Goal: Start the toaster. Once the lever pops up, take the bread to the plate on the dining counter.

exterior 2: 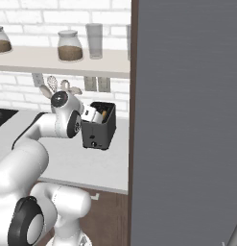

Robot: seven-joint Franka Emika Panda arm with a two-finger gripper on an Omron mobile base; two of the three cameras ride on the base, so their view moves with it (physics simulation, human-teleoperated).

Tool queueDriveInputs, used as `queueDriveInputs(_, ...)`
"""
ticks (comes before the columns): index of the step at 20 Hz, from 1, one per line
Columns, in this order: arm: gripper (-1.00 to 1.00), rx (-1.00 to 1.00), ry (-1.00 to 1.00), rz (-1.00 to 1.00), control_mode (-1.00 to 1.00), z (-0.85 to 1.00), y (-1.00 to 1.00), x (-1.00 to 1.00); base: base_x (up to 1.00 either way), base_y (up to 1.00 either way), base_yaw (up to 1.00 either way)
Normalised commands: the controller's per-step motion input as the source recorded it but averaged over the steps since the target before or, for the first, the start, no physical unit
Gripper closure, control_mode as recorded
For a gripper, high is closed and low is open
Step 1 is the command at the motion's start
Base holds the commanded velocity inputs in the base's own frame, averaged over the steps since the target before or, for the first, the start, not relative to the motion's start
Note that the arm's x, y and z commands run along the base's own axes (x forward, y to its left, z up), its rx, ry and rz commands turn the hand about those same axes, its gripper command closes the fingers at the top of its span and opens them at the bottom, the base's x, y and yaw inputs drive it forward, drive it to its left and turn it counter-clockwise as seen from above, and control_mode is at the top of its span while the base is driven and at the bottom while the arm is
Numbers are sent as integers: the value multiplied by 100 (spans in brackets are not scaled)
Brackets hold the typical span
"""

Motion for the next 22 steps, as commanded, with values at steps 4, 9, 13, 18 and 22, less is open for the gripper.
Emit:
queueDriveInputs(4, -100, 0, 0, 0, -100, 0, 0, 0, 0, 0, 0)
queueDriveInputs(9, -100, 0, 0, 0, -100, 0, 0, 0, 0, 0, 0)
queueDriveInputs(13, -100, 0, 0, 0, -100, 0, 0, 0, 0, 0, 0)
queueDriveInputs(18, -100, 0, 0, 0, -100, 0, 0, 0, 0, 0, 0)
queueDriveInputs(22, -100, 0, 0, 0, -100, 0, 0, 0, 0, 0, 0)
